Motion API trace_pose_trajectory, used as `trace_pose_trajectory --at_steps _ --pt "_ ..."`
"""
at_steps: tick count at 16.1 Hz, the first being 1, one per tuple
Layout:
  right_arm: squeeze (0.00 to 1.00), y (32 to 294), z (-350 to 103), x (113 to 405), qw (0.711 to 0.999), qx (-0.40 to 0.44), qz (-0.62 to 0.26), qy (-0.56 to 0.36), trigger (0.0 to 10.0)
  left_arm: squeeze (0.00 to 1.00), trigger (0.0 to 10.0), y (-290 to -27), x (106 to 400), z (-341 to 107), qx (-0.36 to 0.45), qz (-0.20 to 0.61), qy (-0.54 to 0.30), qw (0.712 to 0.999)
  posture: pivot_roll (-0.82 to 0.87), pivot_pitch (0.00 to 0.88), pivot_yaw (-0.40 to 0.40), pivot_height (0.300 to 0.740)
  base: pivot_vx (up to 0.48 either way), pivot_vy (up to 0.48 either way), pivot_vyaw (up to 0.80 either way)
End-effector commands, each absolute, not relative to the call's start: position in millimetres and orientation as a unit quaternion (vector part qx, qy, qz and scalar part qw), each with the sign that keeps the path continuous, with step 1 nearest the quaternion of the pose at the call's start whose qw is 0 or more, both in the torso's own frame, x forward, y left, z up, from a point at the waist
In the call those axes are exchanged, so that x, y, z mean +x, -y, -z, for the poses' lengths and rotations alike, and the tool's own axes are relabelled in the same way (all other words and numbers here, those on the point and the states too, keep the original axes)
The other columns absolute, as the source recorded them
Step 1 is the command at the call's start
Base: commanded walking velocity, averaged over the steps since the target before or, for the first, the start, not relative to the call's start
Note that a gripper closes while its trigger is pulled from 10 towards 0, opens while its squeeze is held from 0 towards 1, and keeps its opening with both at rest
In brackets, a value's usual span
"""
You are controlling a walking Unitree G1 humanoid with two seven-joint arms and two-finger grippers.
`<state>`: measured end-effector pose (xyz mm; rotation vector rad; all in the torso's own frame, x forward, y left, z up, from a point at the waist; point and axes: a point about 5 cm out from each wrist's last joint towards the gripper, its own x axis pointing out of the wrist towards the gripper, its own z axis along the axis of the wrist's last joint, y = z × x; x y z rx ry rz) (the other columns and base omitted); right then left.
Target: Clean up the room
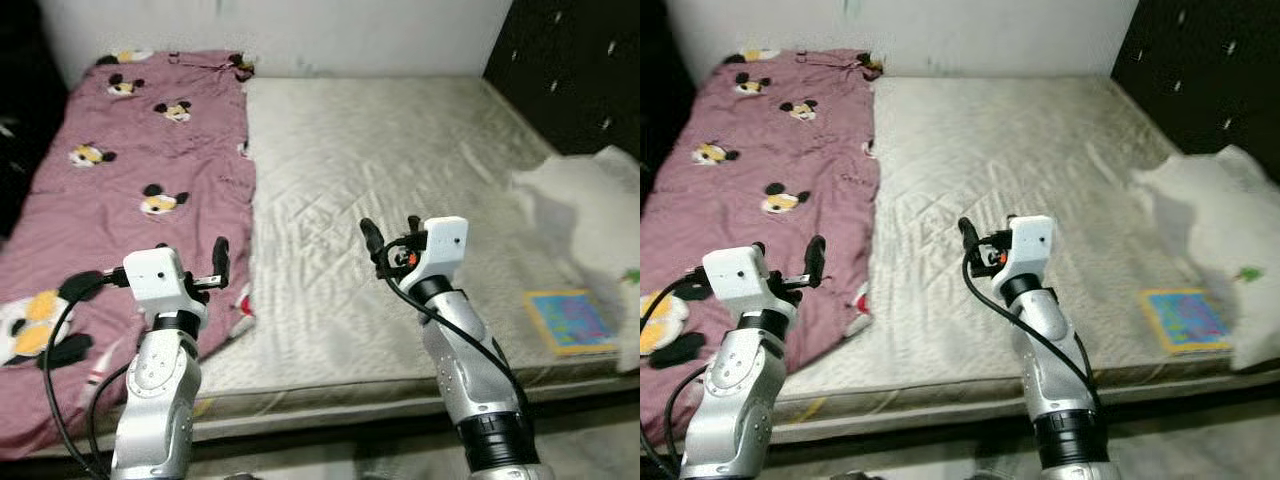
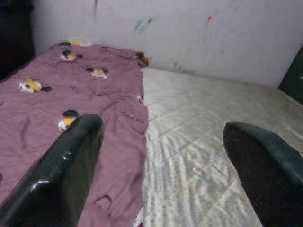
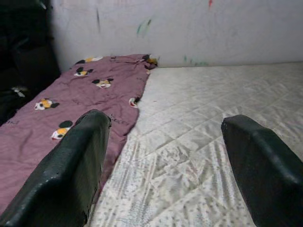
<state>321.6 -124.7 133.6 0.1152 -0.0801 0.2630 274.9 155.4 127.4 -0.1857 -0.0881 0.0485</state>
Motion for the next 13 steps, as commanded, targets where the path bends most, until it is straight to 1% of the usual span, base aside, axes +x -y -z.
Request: trace_pose_trajectory --at_steps 1,13 --pt "0.0 130.0 -133.3 321.4 0.99 0.059 -0.121 0.039 10.0 0.0 10.0 -152.9 274.6 -127.5 -0.091 -0.018 0.04 0.995 -0.04 0.09 -0.038 0.74 0.0 0.469 0.0" --pt "0.0 130.2 -130.1 321.5 0.991 0.051 -0.119 0.029 10.0 0.0 10.0 -154.2 275.5 -127.6 -0.094 -0.023 0.036 0.995 -0.04 0.094 -0.037 0.74 0.0 0.469 0.0"
